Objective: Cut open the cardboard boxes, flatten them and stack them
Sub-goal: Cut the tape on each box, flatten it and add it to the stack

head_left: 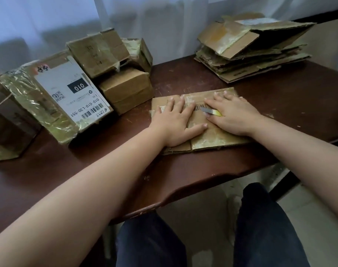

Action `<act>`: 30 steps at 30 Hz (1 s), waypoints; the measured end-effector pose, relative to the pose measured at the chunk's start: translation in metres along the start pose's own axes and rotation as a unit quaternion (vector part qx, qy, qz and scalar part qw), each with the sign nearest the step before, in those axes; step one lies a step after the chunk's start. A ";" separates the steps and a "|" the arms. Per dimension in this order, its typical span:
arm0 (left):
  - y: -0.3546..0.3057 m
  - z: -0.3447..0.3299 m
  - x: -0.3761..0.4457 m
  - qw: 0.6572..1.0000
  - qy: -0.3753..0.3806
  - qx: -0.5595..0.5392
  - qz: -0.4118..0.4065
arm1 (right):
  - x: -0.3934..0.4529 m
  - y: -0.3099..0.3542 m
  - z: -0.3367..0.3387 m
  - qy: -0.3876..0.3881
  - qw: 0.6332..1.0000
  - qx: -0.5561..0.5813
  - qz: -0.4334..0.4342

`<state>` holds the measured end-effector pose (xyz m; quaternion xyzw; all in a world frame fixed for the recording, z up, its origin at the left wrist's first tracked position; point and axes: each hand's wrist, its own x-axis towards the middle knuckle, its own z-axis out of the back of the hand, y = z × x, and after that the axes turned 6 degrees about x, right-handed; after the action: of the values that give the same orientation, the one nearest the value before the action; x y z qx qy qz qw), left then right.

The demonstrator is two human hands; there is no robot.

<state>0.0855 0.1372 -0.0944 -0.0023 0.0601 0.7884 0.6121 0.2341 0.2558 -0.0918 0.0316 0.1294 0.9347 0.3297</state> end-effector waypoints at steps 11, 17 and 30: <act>-0.007 0.001 0.006 1.000 0.002 -0.005 0.020 | 0.005 0.005 -0.005 -0.062 0.995 -0.072 -0.029; -0.008 0.002 0.008 1.000 0.004 -0.012 0.014 | 0.015 0.011 -0.006 -0.033 0.995 -0.041 -0.082; -0.005 -0.001 0.011 1.000 -0.025 -0.010 0.016 | 0.016 0.017 -0.011 -0.084 0.987 -0.032 -0.136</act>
<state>0.0879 0.1488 -0.0971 0.0123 0.0367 0.7986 0.6007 0.2096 0.2505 -0.0986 0.0812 0.0749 0.8786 0.4646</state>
